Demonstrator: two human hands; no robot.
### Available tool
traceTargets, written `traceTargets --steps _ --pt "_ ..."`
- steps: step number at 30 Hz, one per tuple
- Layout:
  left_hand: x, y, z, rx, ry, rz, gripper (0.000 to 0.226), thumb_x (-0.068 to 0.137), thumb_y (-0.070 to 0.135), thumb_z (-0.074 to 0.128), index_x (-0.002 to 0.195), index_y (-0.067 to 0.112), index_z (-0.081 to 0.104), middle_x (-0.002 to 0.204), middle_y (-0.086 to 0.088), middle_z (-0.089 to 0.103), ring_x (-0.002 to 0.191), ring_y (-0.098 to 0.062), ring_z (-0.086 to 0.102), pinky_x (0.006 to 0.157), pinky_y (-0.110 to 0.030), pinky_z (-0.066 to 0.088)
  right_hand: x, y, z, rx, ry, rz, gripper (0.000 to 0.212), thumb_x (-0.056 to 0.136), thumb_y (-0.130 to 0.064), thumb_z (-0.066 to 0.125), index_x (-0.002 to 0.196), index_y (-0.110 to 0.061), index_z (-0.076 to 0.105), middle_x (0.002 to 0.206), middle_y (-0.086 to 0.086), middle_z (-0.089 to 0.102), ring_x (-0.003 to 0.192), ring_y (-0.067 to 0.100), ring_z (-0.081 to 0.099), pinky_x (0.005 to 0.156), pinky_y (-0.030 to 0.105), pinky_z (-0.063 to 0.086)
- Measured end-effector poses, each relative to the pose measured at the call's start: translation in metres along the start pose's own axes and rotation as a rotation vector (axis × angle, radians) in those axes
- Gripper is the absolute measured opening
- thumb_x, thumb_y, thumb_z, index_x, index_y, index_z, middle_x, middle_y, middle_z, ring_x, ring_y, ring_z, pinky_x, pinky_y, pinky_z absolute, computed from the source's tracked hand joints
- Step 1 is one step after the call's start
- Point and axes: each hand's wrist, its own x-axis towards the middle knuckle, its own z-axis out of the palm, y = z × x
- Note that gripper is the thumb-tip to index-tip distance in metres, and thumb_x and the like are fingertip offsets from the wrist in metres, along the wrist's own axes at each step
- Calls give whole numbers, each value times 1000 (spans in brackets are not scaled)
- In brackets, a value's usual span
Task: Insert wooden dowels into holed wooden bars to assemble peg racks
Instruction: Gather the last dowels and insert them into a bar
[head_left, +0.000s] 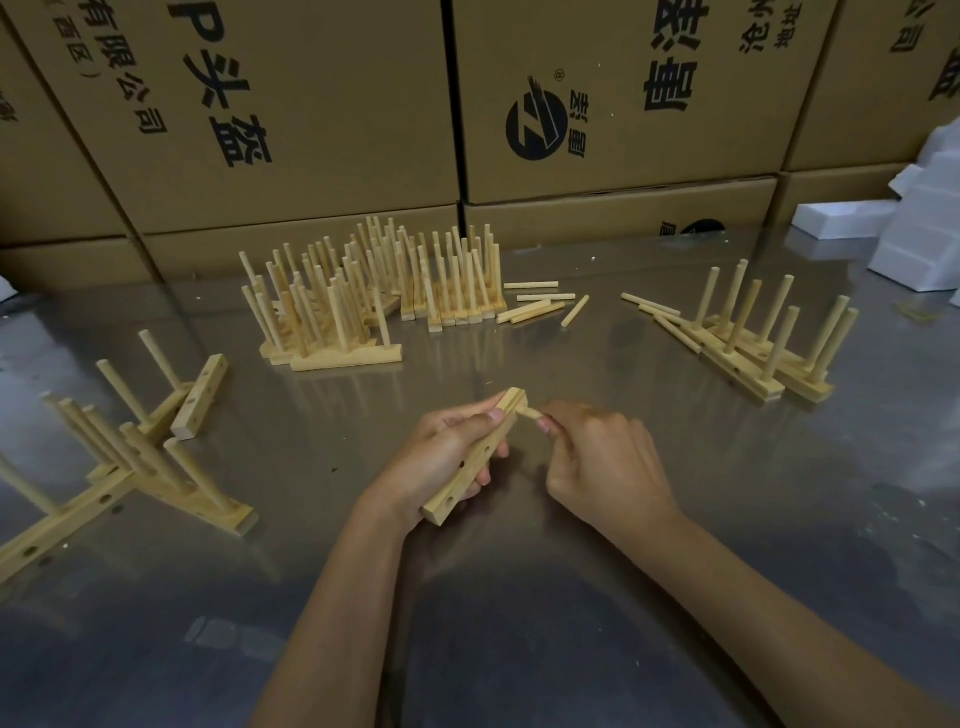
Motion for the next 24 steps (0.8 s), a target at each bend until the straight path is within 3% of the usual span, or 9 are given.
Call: traceTargets --steps 7,9,13,16,18,20,22,24 --pt "1 -1 -2 30 -24 -15 28 100 24 58 123 35 68 78 -4 65 53 -11 53 42 -22 41 -3 5 7 199 55 67 16 91 -10 57 90 -16 71 61 -7 58 54 14 50 53 24 35" --pt "1 0 -2 21 -20 -14 28 100 25 59 123 35 68 80 -5 66 53 -11 53 42 -21 41 -2 6 8 258 77 90 16 91 -9 58 90 -17 72 55 -13 51 49 8 46 50 11 27" --pt "2 -1 3 -17 -8 16 27 99 26 59 119 40 71 83 -5 69 53 -10 54 43 -22 42 5 13 6 370 9 139 15 93 -18 60 85 -29 66 57 -14 54 56 0 53 49 14 34" --pt "6 -1 8 -131 130 42 30 100 25 58 127 32 68 80 -3 71 51 -10 54 41 -22 42 19 22 4 606 148 269 14 97 -33 56 89 -28 67 76 -12 67 74 4 61 68 31 48" --pt "11 -1 7 -239 299 57 33 103 22 54 134 25 62 76 -4 69 48 -10 53 40 -22 43 41 34 5 736 296 418 20 99 -31 50 89 -26 66 80 -8 66 84 19 63 76 36 46" --pt "16 -2 1 -328 432 69 35 104 21 50 138 22 58 77 -5 66 48 -10 54 41 -23 44 69 51 15 542 211 492 20 98 -22 47 108 -30 62 103 -2 64 108 26 59 89 38 44" --pt "20 -2 -4 -410 499 79 38 104 18 49 142 21 53 78 -4 64 52 -10 56 45 -23 46 97 68 30 256 -36 477 44 98 -20 45 141 -28 45 135 8 51 131 31 42 105 42 35" --pt "23 -2 -8 -497 522 73 38 104 15 49 142 20 52 77 -5 60 53 -10 56 47 -23 47 120 82 43 3 -182 412 60 98 -20 44 153 -32 25 145 12 40 135 34 34 107 46 31"
